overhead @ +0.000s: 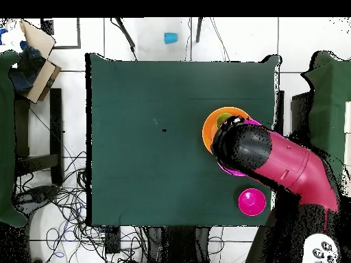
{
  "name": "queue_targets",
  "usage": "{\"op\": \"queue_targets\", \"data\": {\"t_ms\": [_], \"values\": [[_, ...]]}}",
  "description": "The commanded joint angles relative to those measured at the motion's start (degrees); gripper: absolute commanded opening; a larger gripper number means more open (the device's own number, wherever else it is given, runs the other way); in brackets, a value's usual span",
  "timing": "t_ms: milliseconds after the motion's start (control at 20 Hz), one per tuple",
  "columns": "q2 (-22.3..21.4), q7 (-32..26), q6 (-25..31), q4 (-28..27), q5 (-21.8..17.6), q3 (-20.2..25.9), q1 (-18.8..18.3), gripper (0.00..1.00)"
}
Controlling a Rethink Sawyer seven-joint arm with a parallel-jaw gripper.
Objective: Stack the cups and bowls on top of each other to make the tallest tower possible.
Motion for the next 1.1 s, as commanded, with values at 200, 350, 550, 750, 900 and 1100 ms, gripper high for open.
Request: {"op": "queue_targets", "data": {"t_ms": [200, 350, 550, 750, 900, 1100], "values": [[-2.6, 1.5, 5.6, 5.9, 1.6, 6.0, 1.6, 1.0], [-4.8, 2.1, 7.0, 6.2, 2.5, 6.2, 3.3, 1.0], [-6.2, 0.2, 5.2, 8.4, 6.5, 10.5, 2.8, 1.0], [-4.9, -0.2, 1.3, 9.1, 7.9, 12.9, 3.2, 1.0], [-5.3, 0.7, 2.2, 8.6, 6.7, 11.6, 4.6, 1.0], [-2.6, 4.8, -2.7, 7.4, 4.6, 9.7, 7.4, 1.0]]}}
